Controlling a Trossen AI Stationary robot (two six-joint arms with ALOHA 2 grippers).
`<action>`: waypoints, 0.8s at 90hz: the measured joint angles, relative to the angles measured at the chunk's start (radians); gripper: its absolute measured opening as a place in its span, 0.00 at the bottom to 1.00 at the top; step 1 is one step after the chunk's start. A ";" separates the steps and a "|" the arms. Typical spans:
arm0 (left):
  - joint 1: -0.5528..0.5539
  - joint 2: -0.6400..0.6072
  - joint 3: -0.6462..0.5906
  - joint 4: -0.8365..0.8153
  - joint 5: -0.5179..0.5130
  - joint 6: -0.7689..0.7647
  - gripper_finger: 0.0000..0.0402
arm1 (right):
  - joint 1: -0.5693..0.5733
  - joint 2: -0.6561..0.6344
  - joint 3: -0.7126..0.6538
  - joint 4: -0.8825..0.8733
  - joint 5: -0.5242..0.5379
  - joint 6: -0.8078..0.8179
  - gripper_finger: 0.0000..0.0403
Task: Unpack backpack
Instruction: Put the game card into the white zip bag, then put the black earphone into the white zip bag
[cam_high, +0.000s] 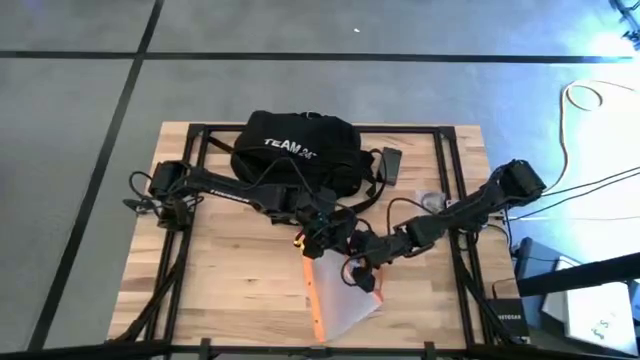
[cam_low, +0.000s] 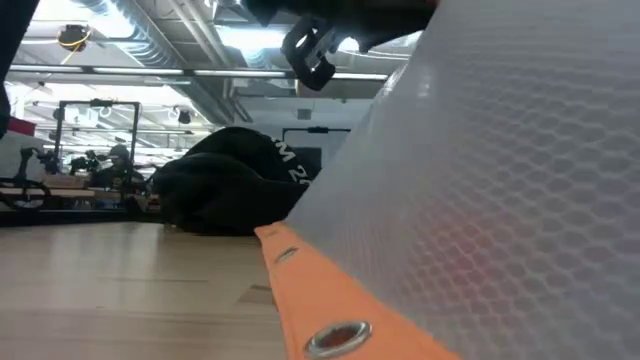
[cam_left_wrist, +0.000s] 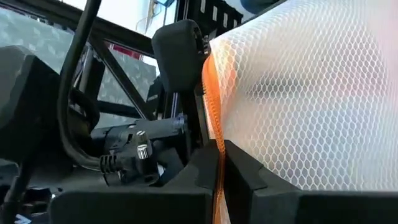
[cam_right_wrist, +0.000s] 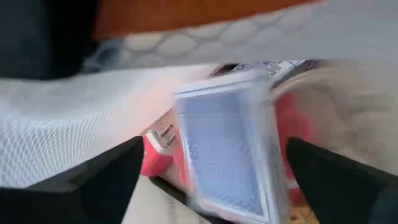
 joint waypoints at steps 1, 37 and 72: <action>0.000 0.000 0.000 0.001 0.000 0.000 0.00 | 0.000 0.000 0.003 -0.005 0.001 0.000 0.96; -0.003 0.001 0.003 -0.008 -0.025 -0.009 0.00 | 0.066 -0.023 0.193 -0.412 0.072 -0.024 0.99; 0.000 0.001 0.003 -0.021 -0.012 -0.013 0.00 | 0.116 -0.022 0.272 -1.076 0.179 0.204 0.95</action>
